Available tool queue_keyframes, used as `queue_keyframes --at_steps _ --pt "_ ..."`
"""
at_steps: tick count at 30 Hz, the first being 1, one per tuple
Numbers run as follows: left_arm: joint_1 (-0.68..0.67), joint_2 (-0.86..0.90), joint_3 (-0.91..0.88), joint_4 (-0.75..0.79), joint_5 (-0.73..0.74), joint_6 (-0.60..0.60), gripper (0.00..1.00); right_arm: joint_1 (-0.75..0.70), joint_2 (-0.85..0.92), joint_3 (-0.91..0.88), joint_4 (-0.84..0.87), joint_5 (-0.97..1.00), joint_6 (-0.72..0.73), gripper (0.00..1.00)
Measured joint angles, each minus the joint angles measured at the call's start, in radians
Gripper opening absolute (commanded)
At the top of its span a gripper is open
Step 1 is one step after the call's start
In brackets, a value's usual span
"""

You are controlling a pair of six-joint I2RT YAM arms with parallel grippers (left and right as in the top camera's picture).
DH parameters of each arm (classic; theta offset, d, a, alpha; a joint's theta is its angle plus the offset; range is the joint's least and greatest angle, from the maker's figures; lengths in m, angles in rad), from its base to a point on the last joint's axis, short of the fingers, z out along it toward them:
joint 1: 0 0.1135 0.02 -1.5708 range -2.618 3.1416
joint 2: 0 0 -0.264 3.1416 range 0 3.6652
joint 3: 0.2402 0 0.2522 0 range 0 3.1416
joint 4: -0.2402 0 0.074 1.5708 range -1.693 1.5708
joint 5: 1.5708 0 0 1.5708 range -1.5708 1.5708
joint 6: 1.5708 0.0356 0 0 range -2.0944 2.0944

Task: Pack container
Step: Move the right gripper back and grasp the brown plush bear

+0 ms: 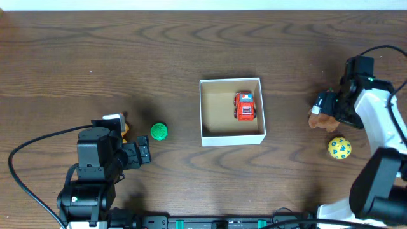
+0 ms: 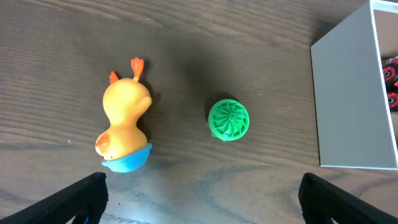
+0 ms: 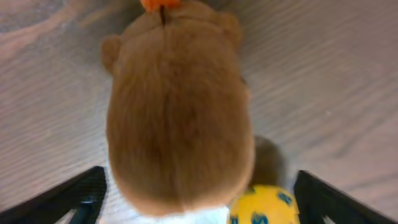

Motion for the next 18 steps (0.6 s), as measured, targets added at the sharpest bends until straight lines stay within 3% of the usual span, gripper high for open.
queue_keyframes --at_steps 5,8,18 --pt "0.0 0.0 0.0 0.0 0.0 0.0 0.98 0.0 0.023 0.0 0.027 -0.016 -0.018 0.25" --pt "0.0 0.0 0.0 0.0 0.0 0.0 0.98 0.0 0.023 0.0 0.027 -0.018 -0.018 0.02" --pt "0.0 0.0 0.0 0.0 0.0 0.0 0.98 0.011 0.003 0.041 -0.092 -0.057 -0.02 0.01"
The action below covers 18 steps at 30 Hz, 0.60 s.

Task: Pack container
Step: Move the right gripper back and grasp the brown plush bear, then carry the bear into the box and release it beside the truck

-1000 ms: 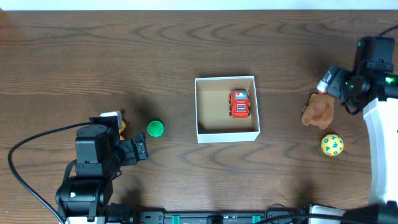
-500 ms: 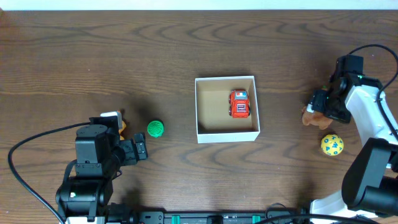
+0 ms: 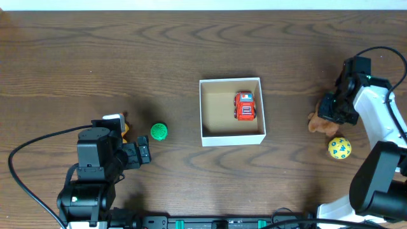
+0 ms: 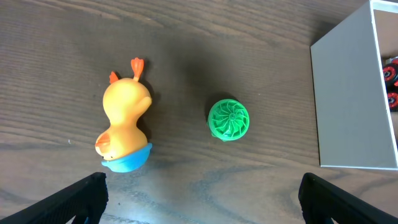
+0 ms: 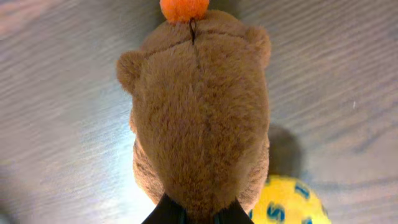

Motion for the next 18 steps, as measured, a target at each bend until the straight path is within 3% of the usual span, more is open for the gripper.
queue_keyframes --at_steps 8,13,18 --pt "0.0 0.0 0.0 0.0 0.0 0.0 0.98 0.154 -0.24 0.175 -0.042 -0.061 0.003 0.01" --pt "0.0 0.0 0.0 0.0 0.0 0.0 0.98 0.363 -0.37 0.193 -0.028 -0.089 0.054 0.01" --pt "0.0 0.0 0.0 0.0 0.0 0.0 0.98 0.579 -0.351 0.193 -0.009 -0.069 0.163 0.01"
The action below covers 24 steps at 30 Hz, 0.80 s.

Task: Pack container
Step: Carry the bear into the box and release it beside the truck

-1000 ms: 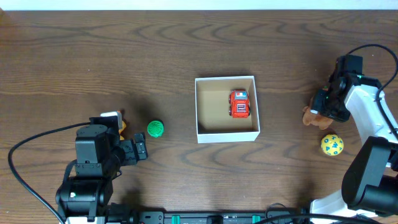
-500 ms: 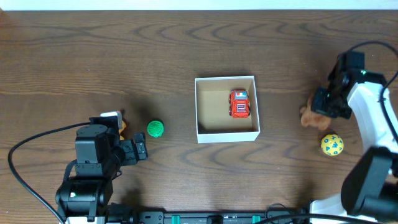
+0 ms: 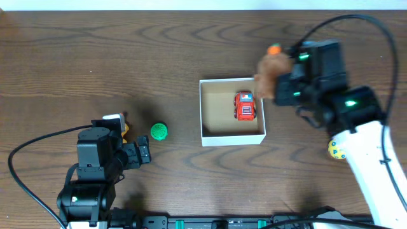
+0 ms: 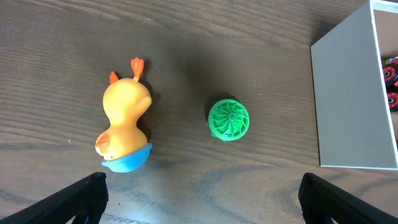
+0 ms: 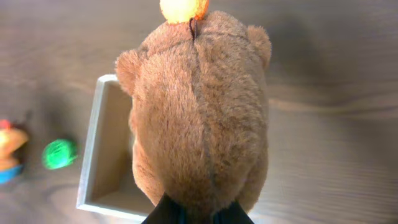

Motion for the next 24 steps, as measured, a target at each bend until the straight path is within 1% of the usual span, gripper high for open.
queue_keyframes --at_steps 6,10,16,24 --pt "0.0 0.0 0.0 0.0 0.0 0.0 0.98 0.196 0.092 0.0 0.037 0.085 0.151 0.01" --pt "0.0 0.0 0.0 0.0 0.0 0.0 0.98 0.247 0.175 0.0 0.072 0.105 0.195 0.01" --pt "0.0 0.0 0.0 0.0 0.0 0.0 0.98 0.266 0.322 0.0 0.101 0.114 0.263 0.01" --pt "0.0 0.0 0.0 0.0 0.0 0.0 0.98 0.265 0.462 -0.001 0.123 0.123 0.303 0.01"
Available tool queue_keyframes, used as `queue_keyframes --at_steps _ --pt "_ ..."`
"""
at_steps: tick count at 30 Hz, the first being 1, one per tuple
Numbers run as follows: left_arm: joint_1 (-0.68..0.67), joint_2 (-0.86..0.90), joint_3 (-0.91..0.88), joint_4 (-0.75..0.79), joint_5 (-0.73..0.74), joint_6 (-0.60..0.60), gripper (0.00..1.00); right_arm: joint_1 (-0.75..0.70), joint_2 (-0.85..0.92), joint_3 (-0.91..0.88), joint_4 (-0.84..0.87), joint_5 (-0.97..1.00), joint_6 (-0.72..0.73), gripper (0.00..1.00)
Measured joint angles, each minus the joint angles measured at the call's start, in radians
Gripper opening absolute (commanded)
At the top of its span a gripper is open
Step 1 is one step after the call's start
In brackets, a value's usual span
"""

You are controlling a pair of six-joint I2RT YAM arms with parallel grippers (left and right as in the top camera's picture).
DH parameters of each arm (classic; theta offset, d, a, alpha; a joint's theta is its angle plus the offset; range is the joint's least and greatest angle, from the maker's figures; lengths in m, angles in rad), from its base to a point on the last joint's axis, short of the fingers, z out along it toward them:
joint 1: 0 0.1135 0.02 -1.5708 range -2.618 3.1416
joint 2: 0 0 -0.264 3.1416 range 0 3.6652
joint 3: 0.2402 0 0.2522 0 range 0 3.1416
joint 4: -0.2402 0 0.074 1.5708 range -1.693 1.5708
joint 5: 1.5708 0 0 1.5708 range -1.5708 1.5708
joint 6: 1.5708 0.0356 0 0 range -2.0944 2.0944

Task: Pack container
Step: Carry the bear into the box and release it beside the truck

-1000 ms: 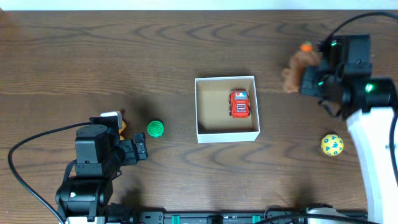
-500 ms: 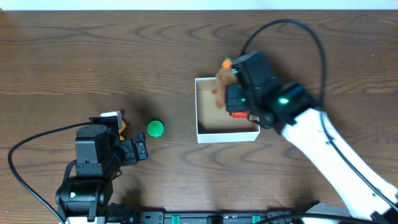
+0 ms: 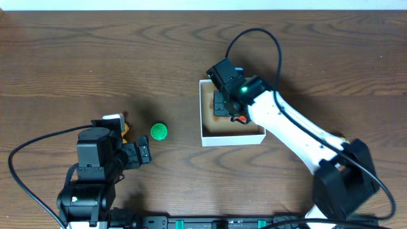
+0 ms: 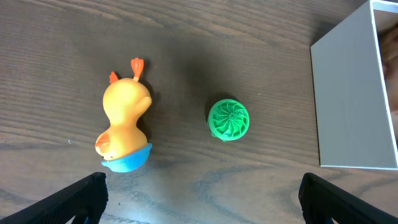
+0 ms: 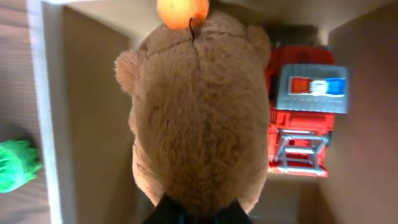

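Observation:
My right gripper (image 5: 198, 213) is shut on a brown plush bear (image 5: 199, 112) with an orange tuft. It holds the bear down inside the white box (image 5: 50, 118), to the left of the red toy fire truck (image 5: 305, 118). From overhead, the right gripper (image 3: 224, 102) covers the left half of the box (image 3: 202, 124) and only a bit of the truck (image 3: 240, 118) shows. A green ball (image 4: 228, 119) and a yellow duck (image 4: 124, 121) lie on the table left of the box (image 4: 345, 106). My left gripper (image 4: 202, 208) hovers open near them, holding nothing.
The dark wooden table (image 3: 95, 57) carries everything. The right arm (image 3: 292, 133) stretches from the front right corner across to the box. The left arm's base (image 3: 95, 165) stands at the front left, partly covering the duck (image 3: 124, 129) next to the green ball (image 3: 159, 131).
My right gripper, still shut on the bear, has moved from above the box's back right corner to low inside the box, left of the fire truck. The left arm has not moved.
The right gripper first stood open around the bear on the table at the right, beside a yellow ball. It was then shut on the bear there, later held it over the box's back right corner, and now holds it inside the box. The left gripper stayed open.

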Motion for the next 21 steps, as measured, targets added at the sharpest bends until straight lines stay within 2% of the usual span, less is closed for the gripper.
queue_keyframes --at_steps 2,5,7,9,13,15,17,18,19,21 --pt "0.0 0.0 0.0 0.0 0.0 0.0 0.98 0.0 0.033 0.0 0.005 0.0 0.006 0.07" --pt "0.0 0.0 0.0 0.0 0.0 0.0 0.98 0.0 0.079 0.0 0.016 -0.001 0.016 0.33" --pt "0.0 0.0 0.0 0.0 0.0 0.0 0.98 0.0 0.096 0.0 0.024 -0.003 0.023 0.4" --pt "0.0 0.0 0.0 0.0 0.0 0.0 0.98 0.0 0.097 0.0 0.032 -0.002 0.014 0.54" --pt "0.0 0.0 0.0 0.0 0.0 0.0 0.98 0.0 0.095 0.0 0.041 0.0 -0.013 0.63" --pt "0.0 0.0 0.0 0.0 0.0 0.0 0.98 0.0 0.09 0.003 0.029 0.0 -0.024 0.8" --pt "0.0 0.0 0.0 0.0 0.0 0.0 0.98 -0.002 0.075 0.021 -0.006 0.001 -0.05 0.87" --pt "0.0 0.0 0.0 -0.001 0.0 0.0 0.98 -0.005 0.06 0.043 -0.034 0.001 -0.063 0.95" --pt "0.0 0.0 0.0 -0.001 0.0 0.0 0.98 -0.011 0.041 0.066 -0.053 0.0 -0.068 0.99" --pt "0.0 0.0 0.0 0.0 0.0 0.0 0.98 -0.032 -0.01 0.107 -0.077 0.0 -0.074 0.99"
